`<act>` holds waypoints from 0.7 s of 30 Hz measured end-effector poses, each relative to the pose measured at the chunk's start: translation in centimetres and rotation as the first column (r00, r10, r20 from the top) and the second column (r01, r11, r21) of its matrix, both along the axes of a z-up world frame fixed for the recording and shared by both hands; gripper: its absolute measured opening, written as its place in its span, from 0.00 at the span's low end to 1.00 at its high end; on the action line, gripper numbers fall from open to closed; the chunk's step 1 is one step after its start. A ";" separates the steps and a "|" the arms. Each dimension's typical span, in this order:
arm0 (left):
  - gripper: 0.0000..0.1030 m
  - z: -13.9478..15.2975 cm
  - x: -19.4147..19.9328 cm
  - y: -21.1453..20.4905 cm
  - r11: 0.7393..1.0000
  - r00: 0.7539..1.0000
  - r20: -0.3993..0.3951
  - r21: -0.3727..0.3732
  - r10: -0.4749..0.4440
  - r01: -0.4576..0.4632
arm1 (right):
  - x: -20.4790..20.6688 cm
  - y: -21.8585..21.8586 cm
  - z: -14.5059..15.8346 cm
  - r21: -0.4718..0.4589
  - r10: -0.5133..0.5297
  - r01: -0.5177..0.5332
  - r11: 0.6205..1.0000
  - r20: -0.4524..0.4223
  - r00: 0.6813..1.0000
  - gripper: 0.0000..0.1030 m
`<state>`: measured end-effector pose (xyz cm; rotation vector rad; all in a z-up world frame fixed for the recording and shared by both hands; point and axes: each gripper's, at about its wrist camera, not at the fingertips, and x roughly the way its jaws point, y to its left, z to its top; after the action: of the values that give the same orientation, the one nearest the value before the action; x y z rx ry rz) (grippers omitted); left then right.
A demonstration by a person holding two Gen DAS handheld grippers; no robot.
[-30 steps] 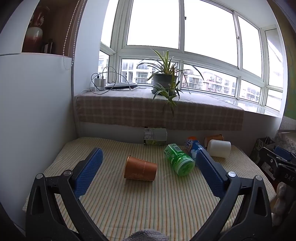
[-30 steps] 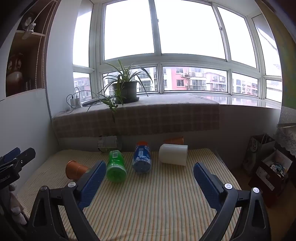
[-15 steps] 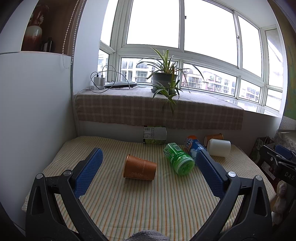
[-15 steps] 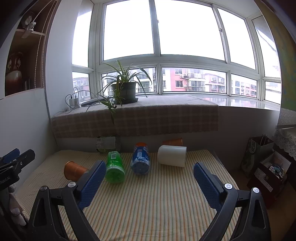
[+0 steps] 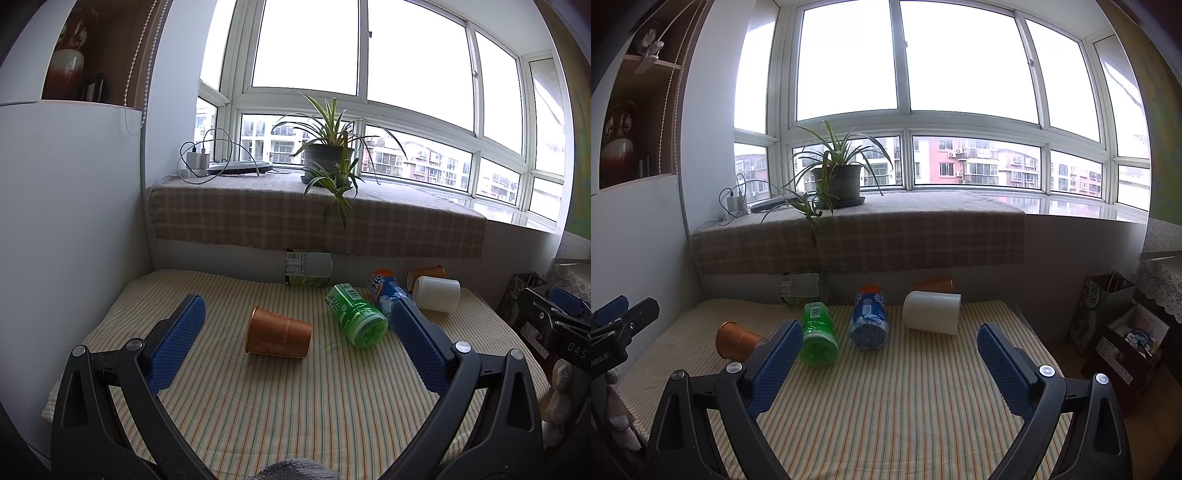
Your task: Flip cup upright
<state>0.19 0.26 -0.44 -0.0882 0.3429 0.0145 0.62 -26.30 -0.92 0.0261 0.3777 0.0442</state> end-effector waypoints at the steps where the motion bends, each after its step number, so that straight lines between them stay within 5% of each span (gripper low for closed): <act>1: 0.99 0.1 0.0 0.0 1.000 1.000 -0.001 -0.002 0.000 0.000 | 0.0 0.0 0.0 -0.001 -0.001 0.001 1.000 0.000 1.000 0.94; 21: 0.99 -0.2 0.0 0.2 1.000 1.000 -0.003 -0.004 0.000 0.000 | 0.1 0.1 -0.2 0.000 -0.001 0.001 1.000 -0.002 1.000 0.94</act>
<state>0.23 0.46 -0.63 -0.0920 0.3456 0.0135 0.68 -26.21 -1.11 0.0260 0.3802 0.0434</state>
